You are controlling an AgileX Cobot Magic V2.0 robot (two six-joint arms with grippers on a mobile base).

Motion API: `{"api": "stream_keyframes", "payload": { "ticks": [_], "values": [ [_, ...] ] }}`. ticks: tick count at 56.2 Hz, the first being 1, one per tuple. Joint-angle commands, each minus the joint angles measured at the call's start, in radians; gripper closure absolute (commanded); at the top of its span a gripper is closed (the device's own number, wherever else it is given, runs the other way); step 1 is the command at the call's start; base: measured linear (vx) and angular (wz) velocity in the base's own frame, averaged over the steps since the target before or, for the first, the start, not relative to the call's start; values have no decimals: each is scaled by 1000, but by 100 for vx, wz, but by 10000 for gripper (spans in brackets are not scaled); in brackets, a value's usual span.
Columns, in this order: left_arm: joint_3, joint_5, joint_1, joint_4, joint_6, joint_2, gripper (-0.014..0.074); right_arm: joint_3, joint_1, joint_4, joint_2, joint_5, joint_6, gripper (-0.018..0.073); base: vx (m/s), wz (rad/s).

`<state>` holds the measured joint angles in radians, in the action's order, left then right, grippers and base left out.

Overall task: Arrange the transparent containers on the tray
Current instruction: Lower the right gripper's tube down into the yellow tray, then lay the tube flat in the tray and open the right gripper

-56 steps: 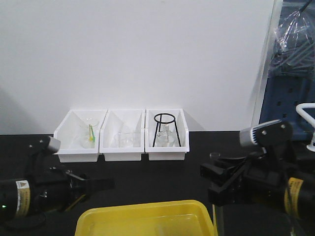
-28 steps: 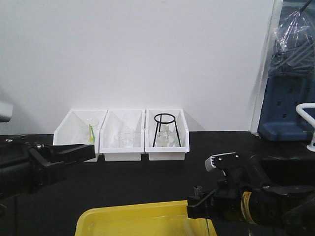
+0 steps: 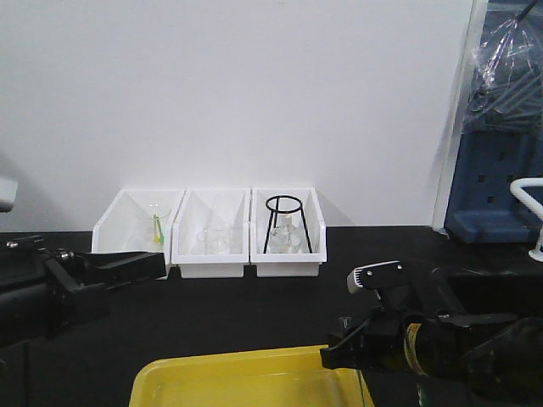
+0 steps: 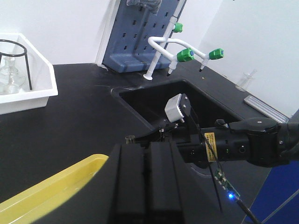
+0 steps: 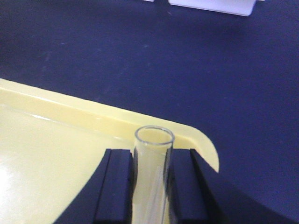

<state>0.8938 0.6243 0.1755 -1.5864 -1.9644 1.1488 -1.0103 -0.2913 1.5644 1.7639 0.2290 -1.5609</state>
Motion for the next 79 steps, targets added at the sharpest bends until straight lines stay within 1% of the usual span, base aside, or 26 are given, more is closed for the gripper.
{"api": "stream_keyframes", "payload": {
  "ticks": [1, 22, 32, 38, 48, 52, 59, 63, 69, 73, 79],
  "values": [
    [31, 25, 5, 51, -5, -24, 597, -37, 2, -1, -23, -48, 34, 570, 0, 0],
    [31, 31, 5, 51, -5, -24, 597, -155, 2, -2, 54, -31, 40, 571, 0, 0],
    [31, 23, 5, 51, -5, -24, 597, -157, 2, -50, 94, -6, 40, 571, 0, 0],
    [31, 17, 5, 50, -5, -24, 597, -157, 2, -54, 108, 27, 47, 571, 0, 0],
    [31, 15, 5, 50, -5, -24, 597, -165, 2, -54, 114, -10, 48, 571, 0, 0],
    [31, 15, 5, 50, -5, -24, 597, -179, 2, -54, 114, 16, 48, 570, 0, 0],
    [31, 15, 5, 50, -5, -24, 597, -217, 1, -58, 114, 135, 49, 569, 0, 0],
    [31, 15, 5, 50, -5, -24, 597, -237, 1, -66, 114, 167, 52, 568, 0, 0],
    [31, 15, 5, 50, -5, -24, 597, -247, 2, -68, 114, 154, 52, 568, 0, 0],
    [31, 16, 5, 50, -5, -24, 597, -245, 2, -68, 114, 117, 48, 568, 0, 0],
    [31, 17, 5, 50, -5, -24, 597, -241, 2, -66, 114, 84, -24, 568, 0, 0]
  ]
}}
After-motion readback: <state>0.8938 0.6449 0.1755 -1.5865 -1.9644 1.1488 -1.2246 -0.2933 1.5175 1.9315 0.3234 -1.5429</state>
